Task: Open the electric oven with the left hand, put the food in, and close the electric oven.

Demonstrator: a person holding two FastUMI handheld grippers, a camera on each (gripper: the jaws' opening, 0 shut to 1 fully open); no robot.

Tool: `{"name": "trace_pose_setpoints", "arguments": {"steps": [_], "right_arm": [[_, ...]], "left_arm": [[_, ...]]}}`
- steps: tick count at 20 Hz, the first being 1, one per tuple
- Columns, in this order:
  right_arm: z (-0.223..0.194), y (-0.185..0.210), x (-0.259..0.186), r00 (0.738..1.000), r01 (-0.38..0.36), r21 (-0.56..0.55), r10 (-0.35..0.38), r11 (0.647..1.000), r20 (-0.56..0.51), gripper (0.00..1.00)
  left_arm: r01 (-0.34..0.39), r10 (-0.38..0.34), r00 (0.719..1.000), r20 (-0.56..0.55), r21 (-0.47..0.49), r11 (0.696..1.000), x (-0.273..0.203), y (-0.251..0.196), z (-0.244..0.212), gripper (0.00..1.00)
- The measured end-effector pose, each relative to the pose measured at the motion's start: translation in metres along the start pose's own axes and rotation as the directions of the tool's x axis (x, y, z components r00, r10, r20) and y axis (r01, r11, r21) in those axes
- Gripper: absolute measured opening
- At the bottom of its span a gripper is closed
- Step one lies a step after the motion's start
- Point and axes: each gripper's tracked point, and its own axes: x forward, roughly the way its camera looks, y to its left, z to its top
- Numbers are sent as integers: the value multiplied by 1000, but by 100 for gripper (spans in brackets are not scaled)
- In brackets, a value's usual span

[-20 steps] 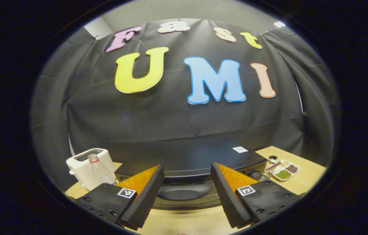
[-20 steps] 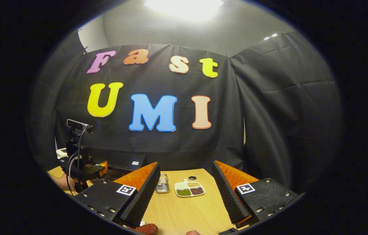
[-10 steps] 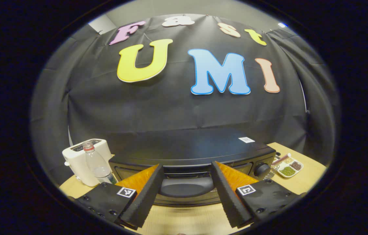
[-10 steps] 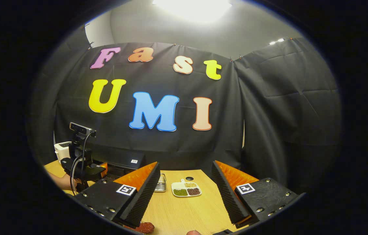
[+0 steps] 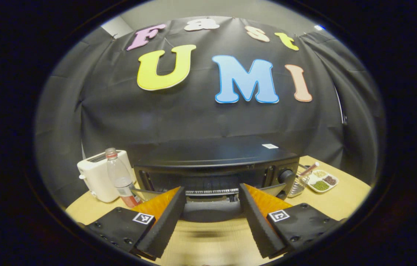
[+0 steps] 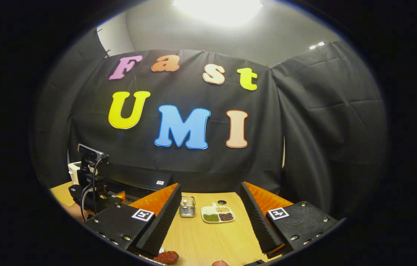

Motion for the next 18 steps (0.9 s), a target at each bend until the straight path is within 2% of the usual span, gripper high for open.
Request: {"name": "trace_pose_setpoints", "arguments": {"steps": [1,3,6,7,10,11,12,13,14,16,17,18], "right_arm": [[0,0,0,1000,-6,-1,6,1000,1,96],[2,-2,-2,1000,-12,-3,12,1000,8,96],[3,-8,-6,1000,-16,-8,16,1000,9,96],[1,-10,-7,1000,-18,-8,18,1000,6,96],[-3,-13,-11,1000,-27,-6,27,1000,-7,96],[-4,-13,-12,999,-32,-5,32,999,-11,96],[-4,-13,-13,999,-37,-6,37,999,-14,96],[-5,-14,-12,999,-42,-8,42,999,-15,96],[-4,-13,-12,999,-48,-11,48,999,-15,96],[-4,-11,-15,998,-61,-14,60,998,-16,96],[-5,-11,-16,998,-67,-15,67,998,-19,96],[-7,-10,-17,997,-75,-16,74,997,-23,96]], "left_arm": [[-4,4,1000,-10,5,1000,-4,0,-6,97],[-8,9,1000,-22,10,1000,-11,-2,-13,100],[-12,11,999,-35,-6,1000,-19,-2,-21,95],[-13,13,999,-44,-3,1000,-23,-2,-26,100],[-18,18,998,-60,3,1000,-30,-5,-37,100],[-20,20,997,-69,1,1000,-34,-5,-43,97],[-22,22,997,-78,-1,1000,-36,-5,-47,100],[-25,24,996,-88,-3,1000,-40,-6,-53,97],[-26,26,995,-98,-5,1000,-42,-6,-58,100],[-29,27,992,-124,-16,999,-47,-7,-71,96],[-30,27,990,-137,-19,999,-49,-8,-78,92],[-32,29,988,-151,-21,999,-51,-8,-84,92]]}}
